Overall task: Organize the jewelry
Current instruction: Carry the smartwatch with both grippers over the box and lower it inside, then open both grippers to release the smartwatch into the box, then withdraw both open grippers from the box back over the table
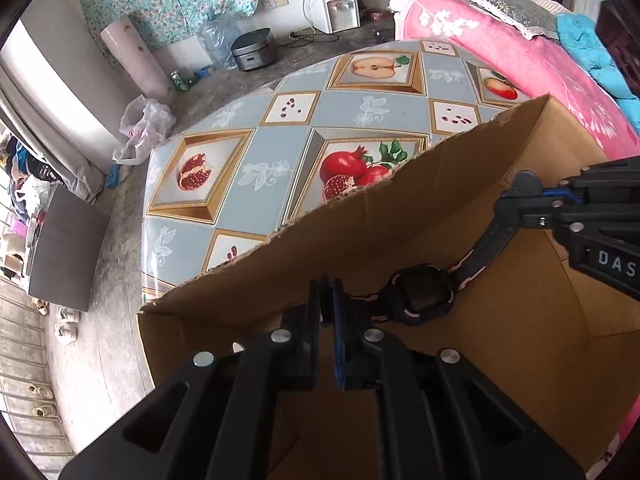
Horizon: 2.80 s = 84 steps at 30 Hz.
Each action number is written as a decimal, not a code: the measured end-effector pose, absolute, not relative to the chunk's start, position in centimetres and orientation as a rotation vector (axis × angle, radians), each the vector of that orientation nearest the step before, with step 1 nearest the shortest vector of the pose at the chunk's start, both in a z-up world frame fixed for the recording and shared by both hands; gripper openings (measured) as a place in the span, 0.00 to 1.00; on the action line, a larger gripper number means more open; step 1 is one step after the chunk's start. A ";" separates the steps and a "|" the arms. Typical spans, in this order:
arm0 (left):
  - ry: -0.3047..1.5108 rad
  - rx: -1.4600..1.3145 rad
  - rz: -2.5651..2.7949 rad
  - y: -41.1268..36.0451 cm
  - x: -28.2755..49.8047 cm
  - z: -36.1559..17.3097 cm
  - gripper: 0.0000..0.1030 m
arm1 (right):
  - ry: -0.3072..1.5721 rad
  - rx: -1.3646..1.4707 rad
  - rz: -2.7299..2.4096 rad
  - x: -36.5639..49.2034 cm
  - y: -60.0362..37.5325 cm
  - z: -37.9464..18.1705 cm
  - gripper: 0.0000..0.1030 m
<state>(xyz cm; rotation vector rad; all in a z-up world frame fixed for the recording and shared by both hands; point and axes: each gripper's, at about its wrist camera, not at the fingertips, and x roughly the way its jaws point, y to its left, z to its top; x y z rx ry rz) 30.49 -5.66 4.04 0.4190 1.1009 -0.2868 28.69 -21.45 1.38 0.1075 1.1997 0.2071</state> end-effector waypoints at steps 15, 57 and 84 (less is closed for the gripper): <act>1.043 0.290 -0.305 -3.1 28.7 7.8 0.27 | 0.998 0.025 0.181 27.1 -22.2 6.0 0.45; 1.087 0.178 -0.275 2.2 1.5 -3.4 0.87 | 1.075 0.099 0.005 0.9 -22.5 -4.5 0.80; 1.064 0.161 -0.235 2.6 1.5 -4.1 0.95 | 1.078 -0.007 -0.026 0.0 -20.4 -5.8 0.92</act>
